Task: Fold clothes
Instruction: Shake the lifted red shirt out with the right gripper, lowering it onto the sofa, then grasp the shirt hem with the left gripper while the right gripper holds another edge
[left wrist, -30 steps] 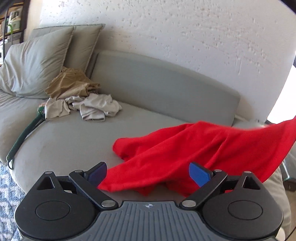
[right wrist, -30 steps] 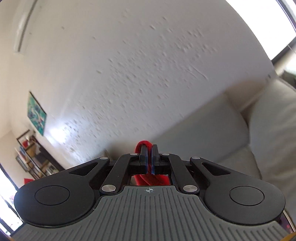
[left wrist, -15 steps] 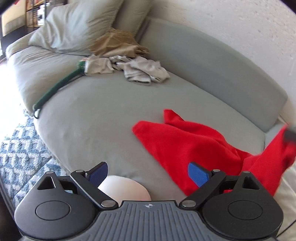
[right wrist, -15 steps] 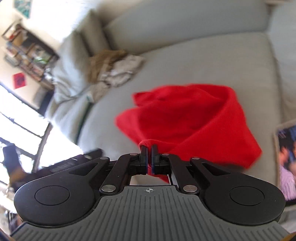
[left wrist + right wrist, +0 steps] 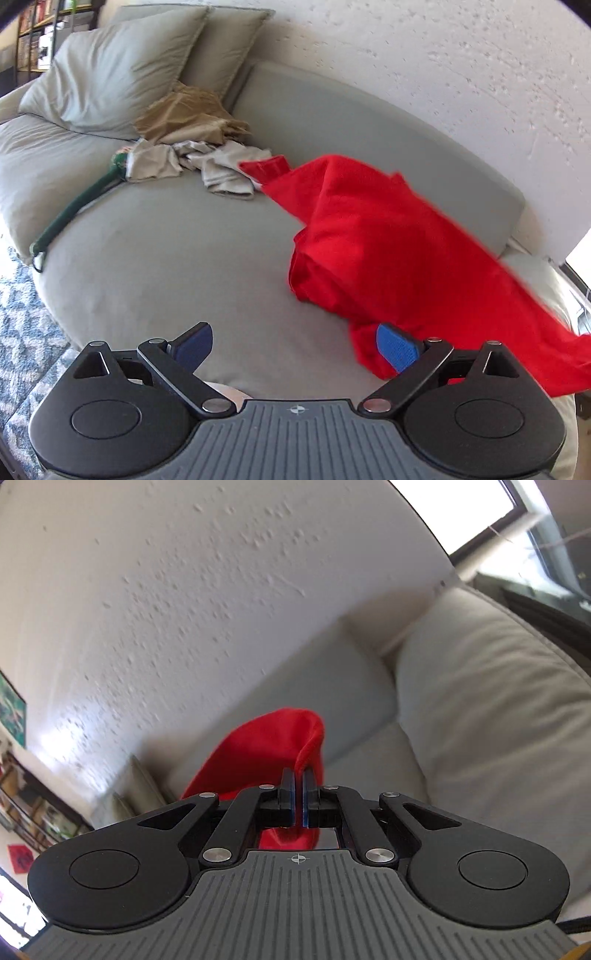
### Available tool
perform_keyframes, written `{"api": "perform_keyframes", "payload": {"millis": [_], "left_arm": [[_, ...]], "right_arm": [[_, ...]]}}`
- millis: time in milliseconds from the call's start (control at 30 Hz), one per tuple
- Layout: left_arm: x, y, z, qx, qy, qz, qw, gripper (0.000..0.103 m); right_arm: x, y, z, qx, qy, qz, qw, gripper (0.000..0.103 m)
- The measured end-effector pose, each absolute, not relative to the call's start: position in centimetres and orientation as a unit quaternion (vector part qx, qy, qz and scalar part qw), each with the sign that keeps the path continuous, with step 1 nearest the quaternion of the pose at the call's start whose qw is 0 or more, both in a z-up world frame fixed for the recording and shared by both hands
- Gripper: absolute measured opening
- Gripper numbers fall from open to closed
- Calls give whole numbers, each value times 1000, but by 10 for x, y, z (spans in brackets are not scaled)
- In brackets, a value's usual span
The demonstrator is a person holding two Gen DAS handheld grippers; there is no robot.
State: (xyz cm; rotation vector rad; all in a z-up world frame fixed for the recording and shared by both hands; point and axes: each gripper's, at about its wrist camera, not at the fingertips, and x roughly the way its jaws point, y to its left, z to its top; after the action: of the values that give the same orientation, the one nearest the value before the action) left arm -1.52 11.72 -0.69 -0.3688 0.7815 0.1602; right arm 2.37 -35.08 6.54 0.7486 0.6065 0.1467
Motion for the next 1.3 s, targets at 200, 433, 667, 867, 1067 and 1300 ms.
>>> {"api": "perform_keyframes", "payload": {"millis": [200,433,667,867,1067,1300], "left_arm": [[5,64,-38,-126,435,14,892,94],[29,24,-45,-88,471,-15,878,87],[31,22,-63,-146,510,-28,847,73],[22,36,-75,-188,517,-32,835,72],[20,40,-74,-213,512,-42,831,73],[11,60,-65,-249,497,-36,830,76]], "right_arm": [[11,-336,-12,355,377,78,852,3],[27,-316,-39,346,427,112,828,11],[104,-293,-91,233,443,104,859,59],[131,-272,-128,139,473,110,863,55],[127,-258,-134,46,467,132,873,43],[68,-224,-80,-21,379,182,907,11]]}}
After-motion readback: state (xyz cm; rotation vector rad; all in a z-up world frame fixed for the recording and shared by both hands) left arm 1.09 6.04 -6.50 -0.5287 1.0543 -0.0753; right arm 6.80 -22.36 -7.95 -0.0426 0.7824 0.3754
